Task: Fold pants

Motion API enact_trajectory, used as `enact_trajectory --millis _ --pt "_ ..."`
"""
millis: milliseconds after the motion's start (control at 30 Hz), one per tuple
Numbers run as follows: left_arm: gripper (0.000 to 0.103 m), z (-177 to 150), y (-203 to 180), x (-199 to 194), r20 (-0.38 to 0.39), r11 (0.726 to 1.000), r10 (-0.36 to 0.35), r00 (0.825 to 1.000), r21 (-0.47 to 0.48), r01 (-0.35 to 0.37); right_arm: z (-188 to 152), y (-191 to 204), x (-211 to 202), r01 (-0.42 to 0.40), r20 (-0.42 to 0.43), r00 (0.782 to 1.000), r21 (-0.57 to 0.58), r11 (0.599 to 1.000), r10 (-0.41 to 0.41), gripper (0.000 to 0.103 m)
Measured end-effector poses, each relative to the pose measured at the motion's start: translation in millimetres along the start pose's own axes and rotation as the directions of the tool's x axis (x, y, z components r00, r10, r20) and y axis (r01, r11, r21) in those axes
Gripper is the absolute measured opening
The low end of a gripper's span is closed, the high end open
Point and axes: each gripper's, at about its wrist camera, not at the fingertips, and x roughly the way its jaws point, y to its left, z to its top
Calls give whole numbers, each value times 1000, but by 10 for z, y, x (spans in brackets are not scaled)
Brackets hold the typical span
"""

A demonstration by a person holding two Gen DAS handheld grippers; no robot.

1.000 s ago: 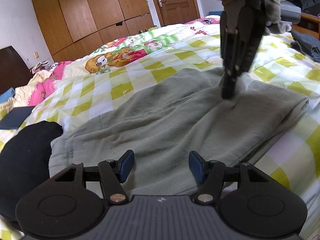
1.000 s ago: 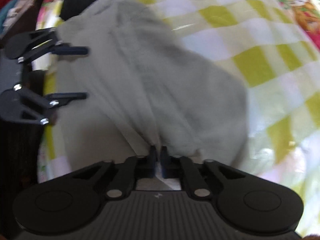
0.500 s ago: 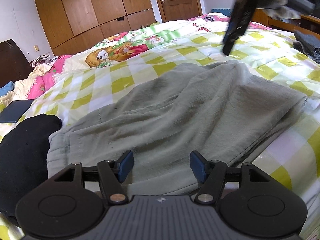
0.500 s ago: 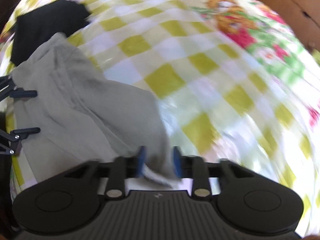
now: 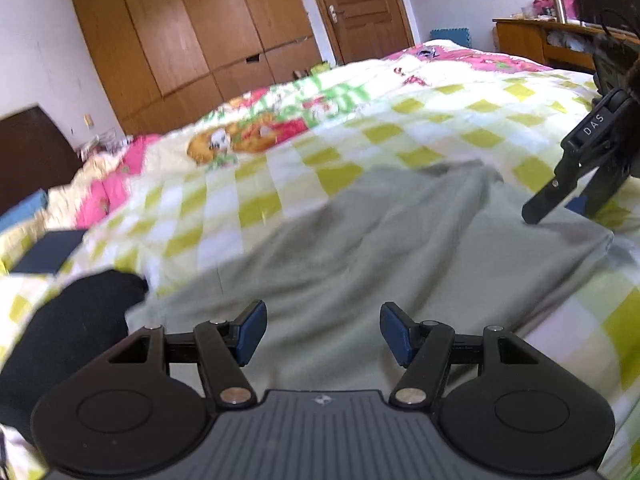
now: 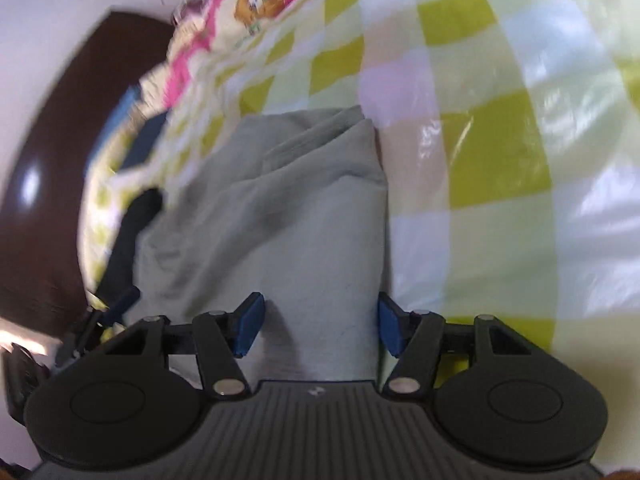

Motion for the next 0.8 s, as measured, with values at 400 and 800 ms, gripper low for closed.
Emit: enact_trajectory --millis 400,800 --pt "76 1142 -542 798 -11 920 -376 927 115 374 -202 -4 9 -76 50 996 -79 994 80 23" --pt "23 1122 -966 1457 -207 894 -116 971 405 193 -345 -22 -92 -89 96 990 -156 984 105 13"
